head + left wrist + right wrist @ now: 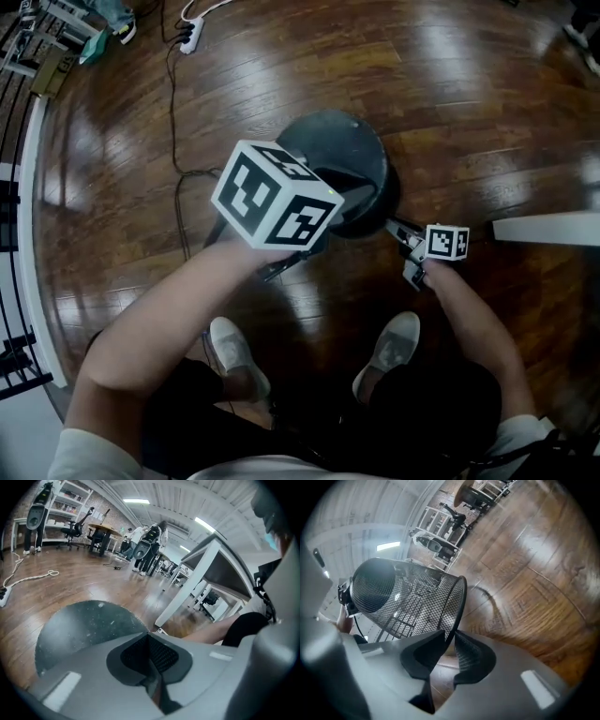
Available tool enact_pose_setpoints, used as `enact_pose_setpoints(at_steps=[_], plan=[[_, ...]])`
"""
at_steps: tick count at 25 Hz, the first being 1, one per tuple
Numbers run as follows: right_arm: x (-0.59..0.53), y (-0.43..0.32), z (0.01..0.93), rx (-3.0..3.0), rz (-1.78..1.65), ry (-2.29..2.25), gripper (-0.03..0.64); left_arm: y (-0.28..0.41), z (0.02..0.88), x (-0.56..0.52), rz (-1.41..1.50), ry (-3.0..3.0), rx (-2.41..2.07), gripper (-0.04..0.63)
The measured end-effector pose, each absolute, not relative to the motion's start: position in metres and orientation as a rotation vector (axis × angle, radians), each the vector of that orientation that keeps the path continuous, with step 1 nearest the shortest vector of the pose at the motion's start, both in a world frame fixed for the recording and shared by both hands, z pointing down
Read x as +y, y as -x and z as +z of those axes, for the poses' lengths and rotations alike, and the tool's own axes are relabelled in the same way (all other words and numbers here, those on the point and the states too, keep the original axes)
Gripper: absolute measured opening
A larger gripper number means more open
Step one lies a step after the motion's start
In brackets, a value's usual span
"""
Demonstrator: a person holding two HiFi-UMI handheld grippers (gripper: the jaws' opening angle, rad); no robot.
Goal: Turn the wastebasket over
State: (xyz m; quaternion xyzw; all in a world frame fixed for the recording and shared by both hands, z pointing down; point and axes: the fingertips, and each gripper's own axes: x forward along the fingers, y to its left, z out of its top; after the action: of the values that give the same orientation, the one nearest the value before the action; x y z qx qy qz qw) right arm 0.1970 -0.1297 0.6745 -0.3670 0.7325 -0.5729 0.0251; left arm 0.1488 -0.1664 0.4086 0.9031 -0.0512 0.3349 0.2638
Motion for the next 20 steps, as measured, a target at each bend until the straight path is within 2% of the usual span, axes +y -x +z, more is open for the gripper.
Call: enact_pose_setpoints(at_steps=[4,6,15,20], plan=[[-0.131,-0.204,0.687,2.242,-1.905,1.31,0.055,-0.162,0.426,-0.164,1.001,-2.386,-0.166,-0.003],[-0.135,-0.205,0.681,2.236,-1.884,1.353,0.002,-0.163,0.433,-0.166,1.073,-2.39,-0.179,-0.003],[-0.123,-0.236,0.63,2.534,-1.565,1.516,0.025,-0.162,0.437,-0.169,1.099,-2.348,-0.173,-0.002],[-0.116,-0.254,0.576,2.692,-1.369,1.591,0.042,-0.163,0.434,-0.17,1.02,-2.453,-0.132,0.0]])
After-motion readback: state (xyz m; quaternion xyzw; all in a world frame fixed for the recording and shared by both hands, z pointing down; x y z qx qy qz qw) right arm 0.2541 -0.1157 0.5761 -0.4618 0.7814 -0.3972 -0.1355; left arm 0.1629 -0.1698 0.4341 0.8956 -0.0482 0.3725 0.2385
